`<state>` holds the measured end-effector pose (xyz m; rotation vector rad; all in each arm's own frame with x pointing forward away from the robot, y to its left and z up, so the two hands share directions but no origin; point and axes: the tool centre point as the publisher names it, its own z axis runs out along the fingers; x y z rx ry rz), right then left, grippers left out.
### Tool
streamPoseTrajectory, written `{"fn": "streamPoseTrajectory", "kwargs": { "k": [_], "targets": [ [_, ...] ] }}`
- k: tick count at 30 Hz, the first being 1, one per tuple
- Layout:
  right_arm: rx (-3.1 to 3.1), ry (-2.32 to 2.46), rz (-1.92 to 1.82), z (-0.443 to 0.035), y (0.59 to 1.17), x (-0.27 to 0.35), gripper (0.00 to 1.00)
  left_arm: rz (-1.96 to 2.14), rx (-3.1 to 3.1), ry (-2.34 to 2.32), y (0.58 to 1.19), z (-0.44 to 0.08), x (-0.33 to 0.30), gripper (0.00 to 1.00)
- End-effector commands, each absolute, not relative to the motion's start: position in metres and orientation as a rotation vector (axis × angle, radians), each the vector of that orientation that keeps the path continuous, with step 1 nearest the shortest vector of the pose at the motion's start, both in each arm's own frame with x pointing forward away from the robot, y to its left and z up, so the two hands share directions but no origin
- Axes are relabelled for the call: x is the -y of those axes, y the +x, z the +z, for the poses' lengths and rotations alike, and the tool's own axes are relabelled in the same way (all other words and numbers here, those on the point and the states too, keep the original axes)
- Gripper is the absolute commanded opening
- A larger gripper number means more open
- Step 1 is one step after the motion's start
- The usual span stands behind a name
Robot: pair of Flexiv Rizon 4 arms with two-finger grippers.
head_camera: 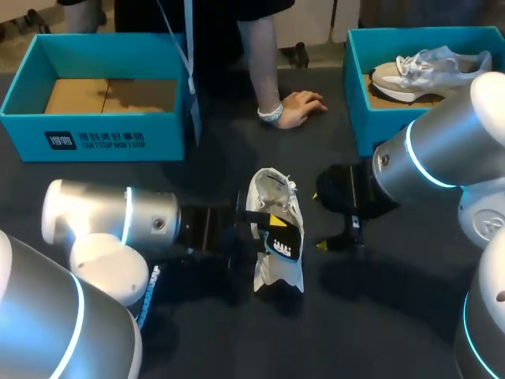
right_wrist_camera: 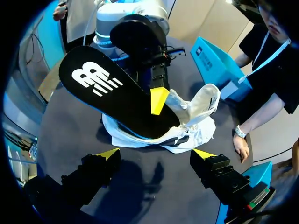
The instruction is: Take the shoe out of the shoebox, open the shoe tongue, remove and reinsert the insole, then place the shoe into the shoebox
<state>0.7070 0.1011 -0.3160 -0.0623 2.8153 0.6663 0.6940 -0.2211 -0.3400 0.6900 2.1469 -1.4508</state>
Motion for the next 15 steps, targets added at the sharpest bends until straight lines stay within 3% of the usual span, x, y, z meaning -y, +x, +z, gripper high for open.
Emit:
{"fn": "streamPoseTrajectory", "kwargs": {
  "k": [1,3,6,8,15],
  "targets": [
    [-2.813,-0.061,0.668,-0.317,0.706,-0.101,1.00,-1.441,-2.158,0.702,0.689,-0.338,0.222,0.33],
    [-2.813,-0.061,0.668,-0.317,0.706,-0.101,1.00,-1.425,-2.172,0.719,0.688,-0.338,0.224,0.33],
    [-2.813,-0.061,0.668,-0.317,0.706,-0.101,1.00,-1.389,-2.209,0.730,0.688,-0.343,0.225,0.23],
    [-2.813,-0.061,0.668,-0.317,0.706,-0.101,1.00,-1.377,-2.221,0.733,0.689,-0.347,0.226,0.02],
    [-2.813,-0.061,0.668,-0.317,0.706,-0.101,1.00,-1.296,-2.187,0.747,0.697,-0.358,0.229,0.00]
  ]
}}
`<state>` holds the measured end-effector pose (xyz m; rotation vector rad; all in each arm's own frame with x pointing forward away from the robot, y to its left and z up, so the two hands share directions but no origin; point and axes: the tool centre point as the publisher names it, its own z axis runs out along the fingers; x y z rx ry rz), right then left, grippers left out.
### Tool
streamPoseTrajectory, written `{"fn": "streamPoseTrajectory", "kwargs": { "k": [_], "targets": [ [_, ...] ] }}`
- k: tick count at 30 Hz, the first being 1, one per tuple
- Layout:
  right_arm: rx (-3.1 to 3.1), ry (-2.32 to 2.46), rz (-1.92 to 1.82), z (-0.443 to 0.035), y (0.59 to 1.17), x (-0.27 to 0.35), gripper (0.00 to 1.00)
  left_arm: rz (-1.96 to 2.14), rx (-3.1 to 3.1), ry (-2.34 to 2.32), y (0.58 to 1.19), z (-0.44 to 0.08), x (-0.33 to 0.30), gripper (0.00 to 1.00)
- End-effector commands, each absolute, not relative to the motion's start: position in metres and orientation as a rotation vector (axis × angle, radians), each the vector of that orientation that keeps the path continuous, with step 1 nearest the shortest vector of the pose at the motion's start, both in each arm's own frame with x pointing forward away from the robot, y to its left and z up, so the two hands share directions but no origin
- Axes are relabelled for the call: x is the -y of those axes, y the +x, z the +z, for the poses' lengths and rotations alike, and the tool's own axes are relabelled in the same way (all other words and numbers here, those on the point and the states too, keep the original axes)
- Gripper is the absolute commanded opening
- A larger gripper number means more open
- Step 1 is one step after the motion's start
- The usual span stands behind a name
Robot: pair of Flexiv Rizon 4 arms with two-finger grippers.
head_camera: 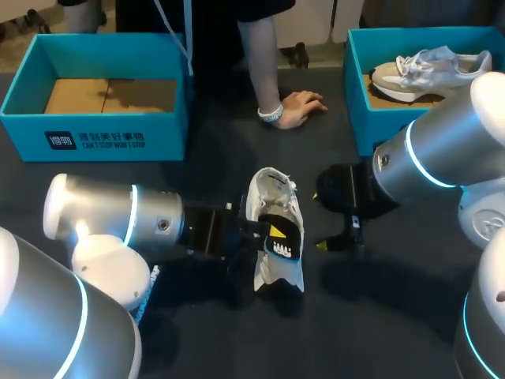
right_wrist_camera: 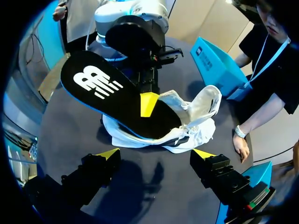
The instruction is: Take the shoe out of the shoebox, open the shoe tongue, remove and reinsert the insole, then place the shoe into the shoebox
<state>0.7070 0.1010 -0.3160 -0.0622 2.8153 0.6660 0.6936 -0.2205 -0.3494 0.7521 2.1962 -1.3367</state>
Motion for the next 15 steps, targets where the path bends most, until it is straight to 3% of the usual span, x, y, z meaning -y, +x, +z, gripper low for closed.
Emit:
{"fn": "streamPoseTrajectory", "kwargs": {
  "k": [1,15],
  "targets": [
    [-2.813,-0.061,0.668,-0.317,0.706,-0.101,1.00,-1.298,-2.188,0.745,0.698,-0.359,0.230,0.00],
    [-2.813,-0.061,0.668,-0.317,0.706,-0.101,1.00,-1.216,-2.172,0.713,0.718,-0.377,0.228,0.00]
  ]
}}
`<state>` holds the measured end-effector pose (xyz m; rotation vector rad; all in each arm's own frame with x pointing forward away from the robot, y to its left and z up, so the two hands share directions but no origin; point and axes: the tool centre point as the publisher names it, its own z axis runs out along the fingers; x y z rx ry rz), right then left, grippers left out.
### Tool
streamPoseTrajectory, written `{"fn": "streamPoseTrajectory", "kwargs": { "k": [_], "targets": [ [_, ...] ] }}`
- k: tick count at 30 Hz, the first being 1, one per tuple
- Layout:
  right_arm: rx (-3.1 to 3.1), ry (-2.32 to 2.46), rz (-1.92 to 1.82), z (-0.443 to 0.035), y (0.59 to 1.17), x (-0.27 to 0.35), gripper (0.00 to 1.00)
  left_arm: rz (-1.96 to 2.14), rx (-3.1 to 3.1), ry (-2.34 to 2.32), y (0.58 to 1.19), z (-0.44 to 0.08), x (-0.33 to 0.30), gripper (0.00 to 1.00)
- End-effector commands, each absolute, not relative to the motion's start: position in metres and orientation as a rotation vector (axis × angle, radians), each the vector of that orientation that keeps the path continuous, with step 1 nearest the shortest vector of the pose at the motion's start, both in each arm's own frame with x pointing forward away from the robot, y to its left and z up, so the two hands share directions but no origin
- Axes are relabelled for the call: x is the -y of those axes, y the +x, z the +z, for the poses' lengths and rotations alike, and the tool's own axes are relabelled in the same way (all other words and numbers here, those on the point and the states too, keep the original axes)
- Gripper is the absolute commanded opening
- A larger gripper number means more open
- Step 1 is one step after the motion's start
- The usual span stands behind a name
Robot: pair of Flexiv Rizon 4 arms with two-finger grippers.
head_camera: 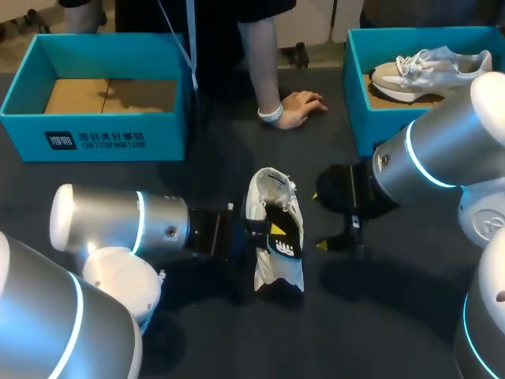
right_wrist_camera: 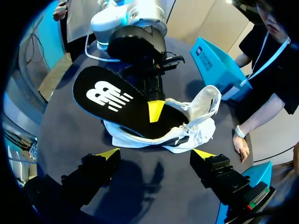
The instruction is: Take the shoe out of the shoebox, open the shoe tongue, remove and reinsert the insole, then place the shoe into the shoebox
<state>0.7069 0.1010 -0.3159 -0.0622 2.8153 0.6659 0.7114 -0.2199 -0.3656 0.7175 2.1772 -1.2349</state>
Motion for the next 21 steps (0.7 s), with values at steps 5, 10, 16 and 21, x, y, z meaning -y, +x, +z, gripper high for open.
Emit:
{"fn": "streamPoseTrajectory", "kwargs": {
  "k": [5,10,16,21],
  "targets": [
    [-2.813,-0.061,0.668,-0.317,0.706,-0.101,1.00,-1.203,-2.177,0.707,0.723,-0.380,0.228,0.00],
    [-2.813,-0.061,0.668,-0.317,0.706,-0.101,1.00,-1.245,-2.148,0.702,0.716,-0.366,0.226,0.36],
    [-2.813,-0.061,0.668,-0.317,0.706,-0.101,1.00,-1.257,-2.131,0.735,0.705,-0.352,0.223,0.32],
    [-2.813,-0.061,0.668,-0.317,0.706,-0.101,1.00,-1.260,-2.124,0.756,0.695,-0.345,0.218,0.31]
  ]
}}
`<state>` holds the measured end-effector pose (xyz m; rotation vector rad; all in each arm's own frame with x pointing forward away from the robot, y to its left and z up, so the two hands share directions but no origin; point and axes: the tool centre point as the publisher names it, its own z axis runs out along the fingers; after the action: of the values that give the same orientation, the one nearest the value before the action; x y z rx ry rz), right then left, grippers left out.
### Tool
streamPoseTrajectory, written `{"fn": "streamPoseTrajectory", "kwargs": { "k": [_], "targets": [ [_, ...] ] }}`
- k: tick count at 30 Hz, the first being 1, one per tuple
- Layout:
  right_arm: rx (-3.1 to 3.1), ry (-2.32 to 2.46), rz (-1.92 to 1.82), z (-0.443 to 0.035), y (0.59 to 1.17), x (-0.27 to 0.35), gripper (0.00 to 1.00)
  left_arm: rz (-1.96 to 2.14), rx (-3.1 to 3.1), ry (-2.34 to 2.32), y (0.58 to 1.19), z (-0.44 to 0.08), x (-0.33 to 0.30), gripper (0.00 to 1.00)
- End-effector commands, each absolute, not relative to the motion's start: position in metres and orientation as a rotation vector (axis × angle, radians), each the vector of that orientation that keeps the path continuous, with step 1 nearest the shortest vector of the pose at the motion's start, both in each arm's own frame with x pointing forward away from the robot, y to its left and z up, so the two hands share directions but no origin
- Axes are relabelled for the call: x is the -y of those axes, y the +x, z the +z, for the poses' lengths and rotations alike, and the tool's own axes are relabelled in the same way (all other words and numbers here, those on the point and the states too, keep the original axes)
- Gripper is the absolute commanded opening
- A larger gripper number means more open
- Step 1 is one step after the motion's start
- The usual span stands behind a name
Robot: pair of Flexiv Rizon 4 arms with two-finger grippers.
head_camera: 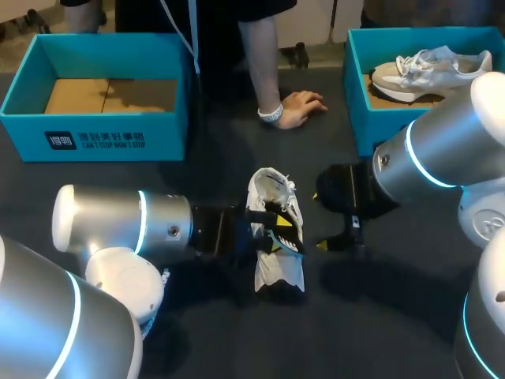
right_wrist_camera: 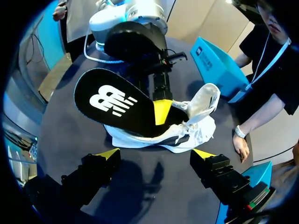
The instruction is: Take the shoe out of the shoebox, open the shoe tongue, remove and reinsert the insole, then place the shoe into the shoebox
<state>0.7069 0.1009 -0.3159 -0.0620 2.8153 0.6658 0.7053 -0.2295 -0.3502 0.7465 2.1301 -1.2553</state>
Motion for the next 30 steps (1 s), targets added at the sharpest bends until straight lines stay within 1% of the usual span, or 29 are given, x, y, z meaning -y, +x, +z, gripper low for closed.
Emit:
{"fn": "streamPoseTrajectory", "kwargs": {
  "k": [1,5,7,8,10,21,30],
  "targets": [
    [-2.813,-0.061,0.668,-0.317,0.706,-0.101,1.00,-1.259,-2.123,0.758,0.694,-0.344,0.218,0.32],
    [-2.813,-0.061,0.668,-0.317,0.706,-0.101,1.00,-1.258,-2.130,0.766,0.690,-0.345,0.216,0.31],
    [-2.813,-0.061,0.668,-0.317,0.706,-0.101,1.00,-1.253,-2.135,0.771,0.688,-0.346,0.216,0.29],
    [-2.813,-0.061,0.668,-0.317,0.706,-0.101,1.00,-1.245,-2.137,0.775,0.688,-0.347,0.216,0.26],
    [-2.813,-0.061,0.668,-0.317,0.706,-0.101,1.00,-1.243,-2.137,0.776,0.687,-0.351,0.217,0.00],
    [-2.813,-0.061,0.668,-0.317,0.706,-0.101,1.00,-1.218,-2.077,0.776,0.704,-0.369,0.227,0.00],
    [-2.813,-0.061,0.668,-0.317,0.706,-0.101,1.00,-1.197,-2.079,0.755,0.716,-0.375,0.223,0.00]
  ]
}}
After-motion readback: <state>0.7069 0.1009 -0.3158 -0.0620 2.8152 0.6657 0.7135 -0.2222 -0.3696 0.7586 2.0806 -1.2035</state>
